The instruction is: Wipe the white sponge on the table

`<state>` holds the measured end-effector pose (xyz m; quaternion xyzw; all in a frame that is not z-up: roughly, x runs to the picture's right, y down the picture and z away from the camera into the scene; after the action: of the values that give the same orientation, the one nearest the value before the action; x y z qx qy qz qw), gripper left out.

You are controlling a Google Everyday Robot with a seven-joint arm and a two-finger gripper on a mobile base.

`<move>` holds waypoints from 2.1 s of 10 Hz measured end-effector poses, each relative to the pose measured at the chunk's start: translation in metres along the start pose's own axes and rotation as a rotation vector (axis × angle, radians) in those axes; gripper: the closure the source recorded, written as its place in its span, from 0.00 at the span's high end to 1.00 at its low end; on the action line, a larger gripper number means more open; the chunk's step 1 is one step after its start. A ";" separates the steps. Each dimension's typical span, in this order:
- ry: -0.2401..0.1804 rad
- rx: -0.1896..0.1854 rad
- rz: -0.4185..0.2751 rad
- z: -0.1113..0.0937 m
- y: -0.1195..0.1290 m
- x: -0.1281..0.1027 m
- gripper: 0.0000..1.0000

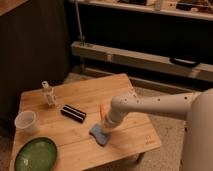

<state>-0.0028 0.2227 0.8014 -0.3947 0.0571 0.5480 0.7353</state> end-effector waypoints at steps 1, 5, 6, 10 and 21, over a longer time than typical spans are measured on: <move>-0.002 0.000 -0.005 -0.002 0.001 0.001 0.66; 0.002 0.004 -0.032 -0.003 0.004 0.005 0.78; -0.004 -0.001 -0.041 -0.001 0.003 0.006 0.78; -0.034 -0.038 -0.165 -0.004 0.015 0.004 0.78; 0.066 -0.004 -0.253 0.024 0.044 0.009 0.38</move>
<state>-0.0448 0.2491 0.7903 -0.4181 0.0299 0.4379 0.7953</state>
